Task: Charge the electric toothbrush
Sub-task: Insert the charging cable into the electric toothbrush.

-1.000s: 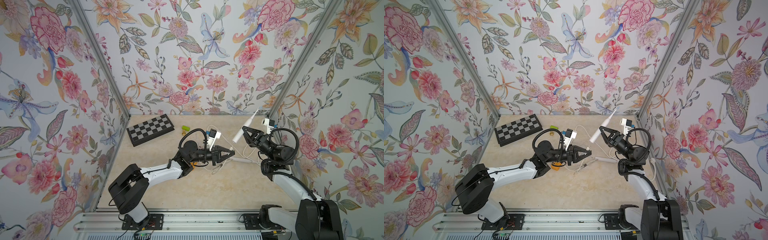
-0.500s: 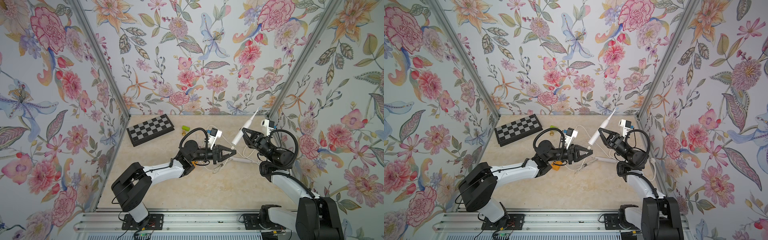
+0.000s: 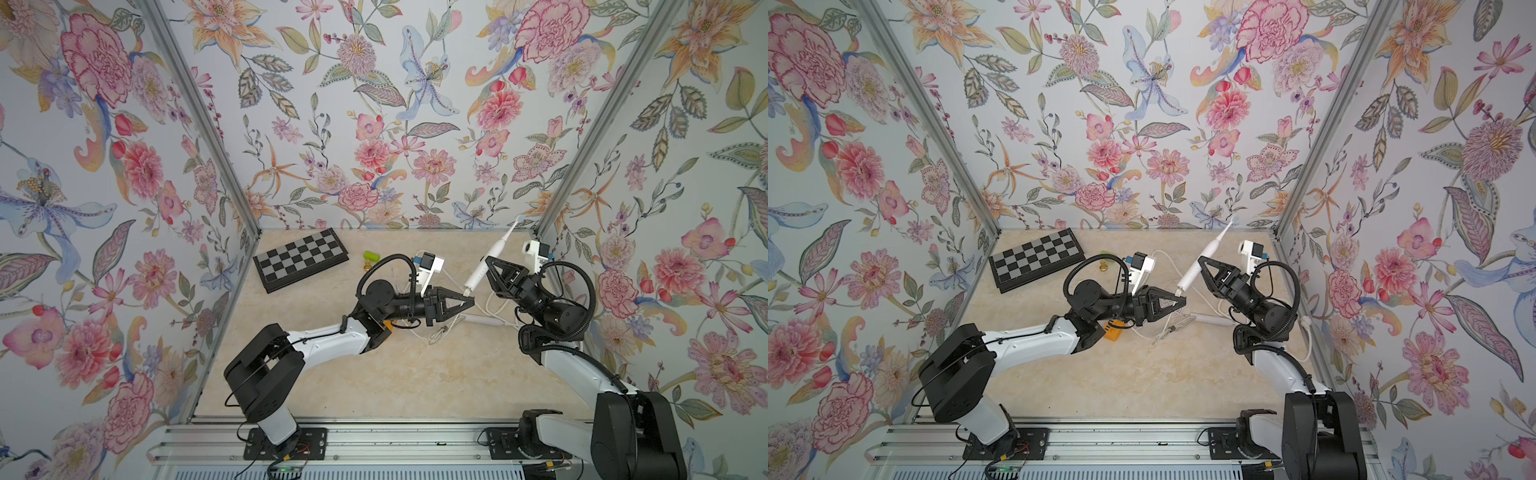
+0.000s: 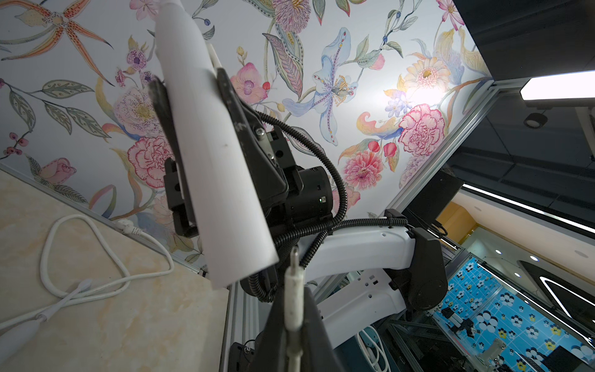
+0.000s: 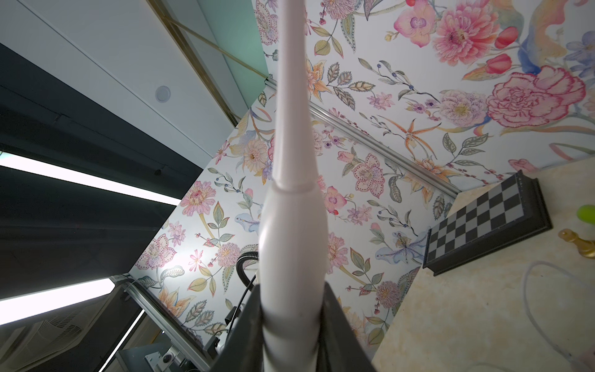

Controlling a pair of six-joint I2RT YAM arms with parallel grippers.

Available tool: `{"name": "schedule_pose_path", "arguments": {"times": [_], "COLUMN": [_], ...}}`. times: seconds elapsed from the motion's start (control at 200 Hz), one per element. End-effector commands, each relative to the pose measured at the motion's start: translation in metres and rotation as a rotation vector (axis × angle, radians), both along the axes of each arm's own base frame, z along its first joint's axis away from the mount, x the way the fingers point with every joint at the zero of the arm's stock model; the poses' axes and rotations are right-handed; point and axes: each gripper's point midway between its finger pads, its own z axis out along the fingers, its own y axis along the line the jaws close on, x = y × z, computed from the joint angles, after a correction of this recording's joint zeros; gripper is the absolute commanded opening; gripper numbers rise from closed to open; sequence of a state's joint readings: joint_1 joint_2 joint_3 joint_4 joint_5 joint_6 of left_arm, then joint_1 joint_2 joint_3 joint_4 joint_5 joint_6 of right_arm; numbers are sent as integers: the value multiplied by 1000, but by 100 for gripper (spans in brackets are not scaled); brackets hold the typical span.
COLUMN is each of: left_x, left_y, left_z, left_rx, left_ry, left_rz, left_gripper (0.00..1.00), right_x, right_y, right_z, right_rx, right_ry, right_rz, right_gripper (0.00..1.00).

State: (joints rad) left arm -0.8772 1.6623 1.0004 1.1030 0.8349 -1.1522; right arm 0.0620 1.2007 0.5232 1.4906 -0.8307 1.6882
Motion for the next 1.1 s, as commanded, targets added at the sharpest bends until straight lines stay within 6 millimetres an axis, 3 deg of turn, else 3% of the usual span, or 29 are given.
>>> {"name": "schedule_pose_path", "arguments": {"times": [0.0,1.096], "left_x": [-6,9], "left_y": [3,0], "left_z": [17,10], "left_rx": [-57,-30], "left_ry": [-42,-21], "left_rz": [-28,-9], "left_gripper": [0,0], "right_x": [-11,-29], "right_y": [-7,2], "right_z": [21,40], "right_rx": [52,45], "right_ry": [-75,-142], "right_rz": [-12,31], "right_gripper": [1,0]}}
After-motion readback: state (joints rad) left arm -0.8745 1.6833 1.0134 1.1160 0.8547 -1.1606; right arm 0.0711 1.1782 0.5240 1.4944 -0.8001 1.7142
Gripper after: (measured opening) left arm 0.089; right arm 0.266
